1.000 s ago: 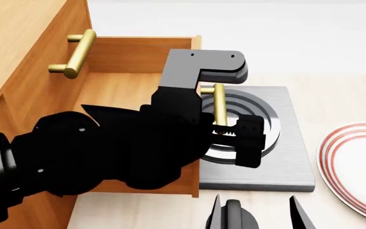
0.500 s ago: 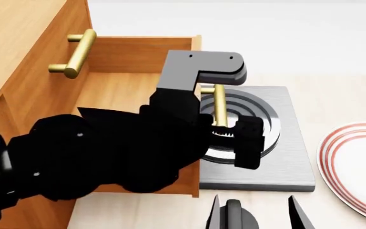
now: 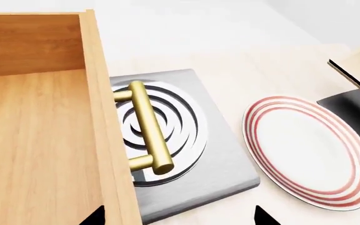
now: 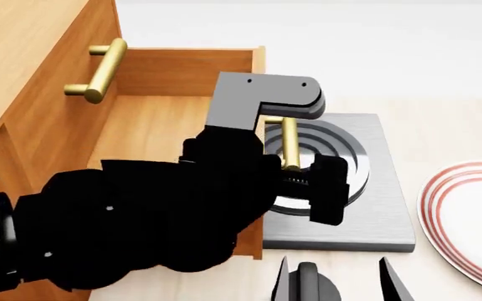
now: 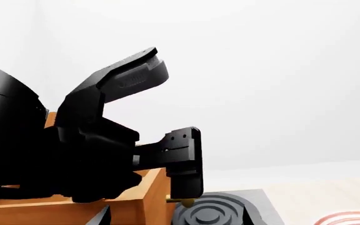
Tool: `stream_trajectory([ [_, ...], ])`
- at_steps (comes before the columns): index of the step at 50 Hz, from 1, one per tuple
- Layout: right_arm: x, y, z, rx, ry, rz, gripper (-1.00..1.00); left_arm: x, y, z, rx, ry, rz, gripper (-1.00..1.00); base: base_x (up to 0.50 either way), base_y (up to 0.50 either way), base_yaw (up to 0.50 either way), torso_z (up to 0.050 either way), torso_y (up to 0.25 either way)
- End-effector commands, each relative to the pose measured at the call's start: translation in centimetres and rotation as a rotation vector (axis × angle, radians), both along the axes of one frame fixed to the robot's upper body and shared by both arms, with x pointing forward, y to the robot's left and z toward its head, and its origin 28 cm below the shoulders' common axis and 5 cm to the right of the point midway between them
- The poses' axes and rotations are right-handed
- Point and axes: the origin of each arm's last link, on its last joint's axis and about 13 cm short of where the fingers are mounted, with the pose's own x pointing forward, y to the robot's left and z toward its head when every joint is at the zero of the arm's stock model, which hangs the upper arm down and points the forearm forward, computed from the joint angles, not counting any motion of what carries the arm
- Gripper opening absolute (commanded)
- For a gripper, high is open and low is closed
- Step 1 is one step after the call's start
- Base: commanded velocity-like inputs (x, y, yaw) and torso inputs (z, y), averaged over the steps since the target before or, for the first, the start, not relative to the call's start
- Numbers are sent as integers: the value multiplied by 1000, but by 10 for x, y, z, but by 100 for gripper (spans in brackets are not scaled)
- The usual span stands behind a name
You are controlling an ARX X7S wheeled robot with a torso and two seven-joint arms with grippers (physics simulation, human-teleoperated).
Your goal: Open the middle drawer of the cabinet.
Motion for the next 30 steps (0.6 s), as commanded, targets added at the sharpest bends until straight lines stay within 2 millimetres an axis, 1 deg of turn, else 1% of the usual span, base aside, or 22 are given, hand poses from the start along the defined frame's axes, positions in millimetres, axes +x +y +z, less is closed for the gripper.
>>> stream_trajectory([
  [1,0,1,0,-2,-1,4,100,-2,-20,38,-102,-291,-40,100,12,-5,-9,0,0],
  [11,-1,1,1,-2,-2,6,100,5,-18,37,-101,-289,48,100,0,-1,-1,0,0],
  [19,0,1,1,-2,-2,6,100,4,-19,42,-103,-319,53,100,0,0,0,0,0],
  [26,0,1,1,-2,-2,7,100,4,-18,40,-98,-319,41,100,0,0,0,0,0],
  [28,0,1,1,-2,-3,6,100,4,-18,39,-71,-367,24,100,0,0,0,0,0],
  [30,0,1,0,-3,-2,6,100,4,-18,40,-90,-374,15,100,0,0,0,0,0],
])
